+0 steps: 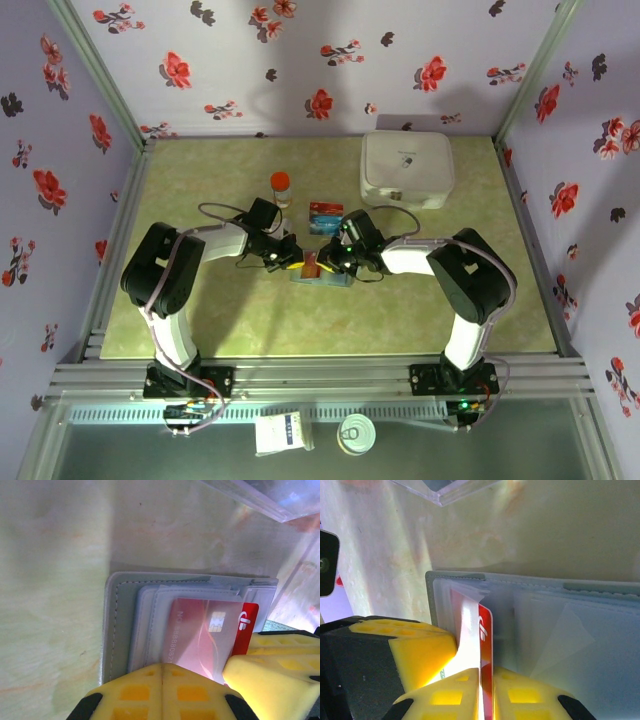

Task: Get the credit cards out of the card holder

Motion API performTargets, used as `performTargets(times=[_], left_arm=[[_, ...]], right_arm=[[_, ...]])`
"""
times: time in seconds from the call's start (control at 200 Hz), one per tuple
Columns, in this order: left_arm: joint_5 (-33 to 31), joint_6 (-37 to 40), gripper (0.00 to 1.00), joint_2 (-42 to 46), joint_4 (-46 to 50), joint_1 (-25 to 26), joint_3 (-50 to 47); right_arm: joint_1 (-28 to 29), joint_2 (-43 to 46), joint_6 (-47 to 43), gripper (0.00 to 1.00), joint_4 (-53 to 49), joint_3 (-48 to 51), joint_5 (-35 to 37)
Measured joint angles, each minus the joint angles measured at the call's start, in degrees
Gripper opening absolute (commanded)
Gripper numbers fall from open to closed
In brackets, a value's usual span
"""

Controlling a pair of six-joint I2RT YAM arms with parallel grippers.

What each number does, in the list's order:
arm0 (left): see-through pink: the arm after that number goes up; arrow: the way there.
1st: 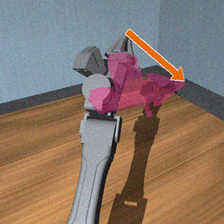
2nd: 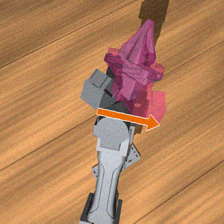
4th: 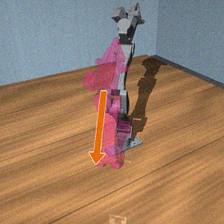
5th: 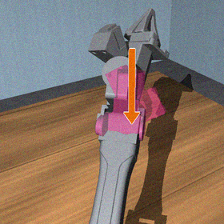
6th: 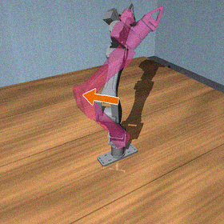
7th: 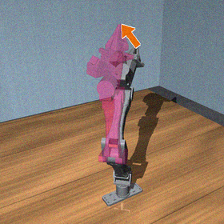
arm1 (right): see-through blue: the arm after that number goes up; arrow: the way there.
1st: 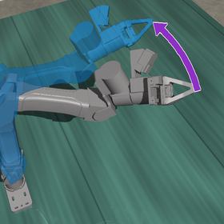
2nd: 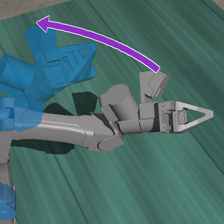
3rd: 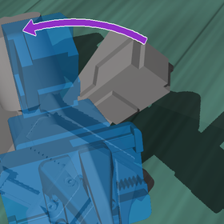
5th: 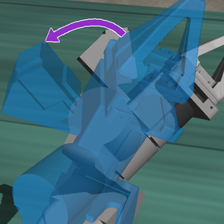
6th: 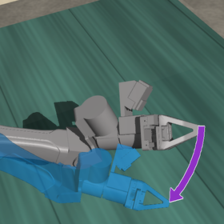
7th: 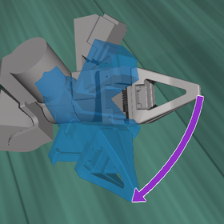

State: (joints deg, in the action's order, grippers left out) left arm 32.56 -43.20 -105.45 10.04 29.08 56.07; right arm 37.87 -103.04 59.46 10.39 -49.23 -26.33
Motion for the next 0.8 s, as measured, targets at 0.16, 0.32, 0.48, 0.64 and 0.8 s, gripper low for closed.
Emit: performTargets(times=[0.16, 0.32, 0.48, 0.64, 0.8], left_arm=[[0.0, 0.0, 0.00, 0.0, 0.0, 0.0, 0.0], [0.0, 0.0, 0.00, 0.0, 0.0, 0.0, 0.0], [0.0, 0.0, 0.00, 0.0, 0.0, 0.0, 0.0], [-0.1, -0.2, 0.00, 0.0, 0.0, 0.0, 0.0], [-0.3, -0.3, 0.00, 0.1, 0.1, 0.0, 0.0]], right_arm=[[-0.3, 0.2, 1.2, 0.17, 2.6, 1.9, 0.3], [-0.5, 0.5, 2.7, 0.18, 4.9, 3.4, 0.4], [-0.7, 1.0, 3.9, 0.14, 7.6, 4.8, 0.4], [-0.8, 1.0, 5.0, 0.11, 9.4, 5.3, 0.4], [-0.8, 1.0, 5.6, 0.10, 10.7, 5.6, 0.4]])
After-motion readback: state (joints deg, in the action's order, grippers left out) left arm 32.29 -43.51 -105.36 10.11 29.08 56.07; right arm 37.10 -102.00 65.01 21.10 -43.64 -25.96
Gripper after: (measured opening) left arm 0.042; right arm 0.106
